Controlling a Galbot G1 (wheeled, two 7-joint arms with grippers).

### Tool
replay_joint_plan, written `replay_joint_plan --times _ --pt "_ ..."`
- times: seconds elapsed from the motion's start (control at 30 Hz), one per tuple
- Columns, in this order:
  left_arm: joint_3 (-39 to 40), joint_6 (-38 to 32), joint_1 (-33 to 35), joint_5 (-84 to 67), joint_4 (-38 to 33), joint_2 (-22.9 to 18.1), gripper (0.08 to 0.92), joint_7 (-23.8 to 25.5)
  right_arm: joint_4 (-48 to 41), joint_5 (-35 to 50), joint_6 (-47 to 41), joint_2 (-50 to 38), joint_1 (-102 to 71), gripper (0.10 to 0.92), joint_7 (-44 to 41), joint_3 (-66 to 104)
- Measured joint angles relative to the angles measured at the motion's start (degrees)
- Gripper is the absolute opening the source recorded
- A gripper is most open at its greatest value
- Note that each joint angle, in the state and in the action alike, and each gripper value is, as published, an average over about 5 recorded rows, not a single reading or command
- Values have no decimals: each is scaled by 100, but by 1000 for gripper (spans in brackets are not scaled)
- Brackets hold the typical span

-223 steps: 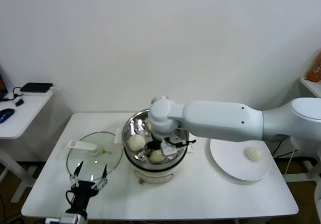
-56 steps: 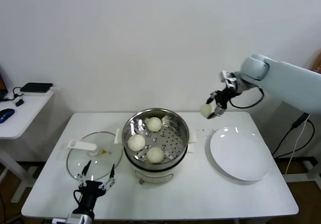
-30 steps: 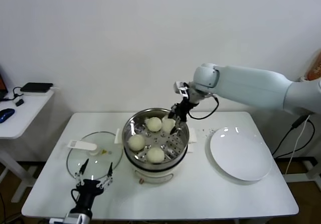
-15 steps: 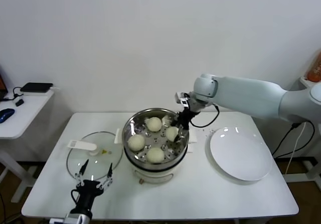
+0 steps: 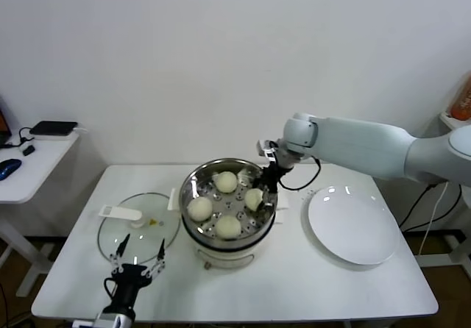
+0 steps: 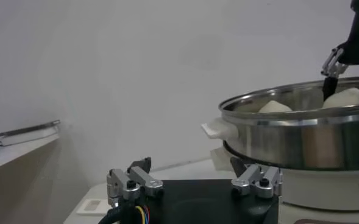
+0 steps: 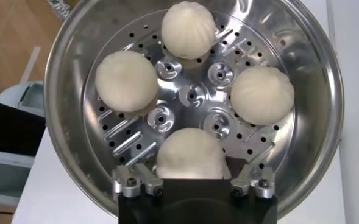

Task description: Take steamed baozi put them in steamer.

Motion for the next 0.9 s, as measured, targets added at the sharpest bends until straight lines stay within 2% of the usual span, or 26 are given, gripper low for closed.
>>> replay_joint_plan --times 0.17,0.6,0.9 --pt "-3 -1 -1 0 0 0 823 -1 -28 -1 -5 23 0 821 -12 39" --pt "5 14 4 13 -16 26 823 5 90 252 52 -49 290 823 -130 222" --pt "20 30 24 48 -78 49 823 12 504 239 134 -596 339 823 103 620"
